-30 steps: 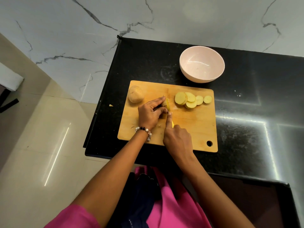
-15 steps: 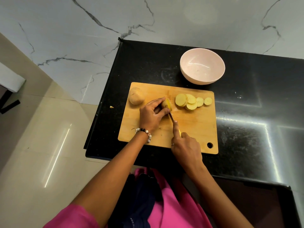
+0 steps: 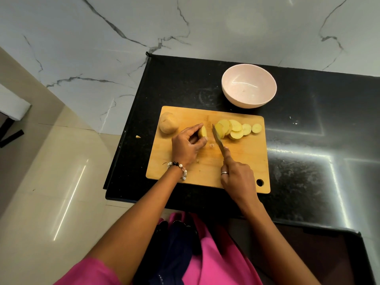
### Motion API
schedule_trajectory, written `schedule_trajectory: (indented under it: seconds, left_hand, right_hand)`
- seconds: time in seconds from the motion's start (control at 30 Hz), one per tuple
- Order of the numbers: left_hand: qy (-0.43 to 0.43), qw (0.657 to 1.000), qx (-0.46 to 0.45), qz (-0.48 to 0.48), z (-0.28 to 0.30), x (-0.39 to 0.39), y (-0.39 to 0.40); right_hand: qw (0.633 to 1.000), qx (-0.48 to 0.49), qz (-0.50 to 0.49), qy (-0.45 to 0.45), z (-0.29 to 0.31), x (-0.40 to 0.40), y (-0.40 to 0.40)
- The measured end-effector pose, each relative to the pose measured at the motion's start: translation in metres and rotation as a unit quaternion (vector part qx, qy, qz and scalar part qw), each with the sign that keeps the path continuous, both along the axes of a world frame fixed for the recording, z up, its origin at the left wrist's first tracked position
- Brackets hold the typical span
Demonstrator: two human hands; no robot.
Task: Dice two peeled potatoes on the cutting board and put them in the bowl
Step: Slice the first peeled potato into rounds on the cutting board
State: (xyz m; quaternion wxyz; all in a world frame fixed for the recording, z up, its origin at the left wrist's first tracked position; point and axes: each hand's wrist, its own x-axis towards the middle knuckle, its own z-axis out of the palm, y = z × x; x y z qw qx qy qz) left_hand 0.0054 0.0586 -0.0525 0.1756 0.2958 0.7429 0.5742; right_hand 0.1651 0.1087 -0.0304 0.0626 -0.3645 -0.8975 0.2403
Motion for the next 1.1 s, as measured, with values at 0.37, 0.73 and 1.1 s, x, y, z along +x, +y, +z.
schedule_trajectory:
  seconds: [0.37,0.73,1.1]
  left_hand:
    - [0.235,0.968,-0.053,-0.071,0.008,-0.011,0.003]
    - [0.158,0.984,-0.083,0.005,0.009,0.016,0.005]
    - [0.146,0.987,-0.066,-0.029,0.01,-0.008,-0.003]
  right_hand:
    - [0.922,-0.263,-0.163,0.231,0.002,0.005,0.019]
    - [0.965,-0.13,-0.114,0.198,0.009,0.006,0.008]
    - [0.984,-0.093,-0.042,0.147,0.015,0.004,-0.01]
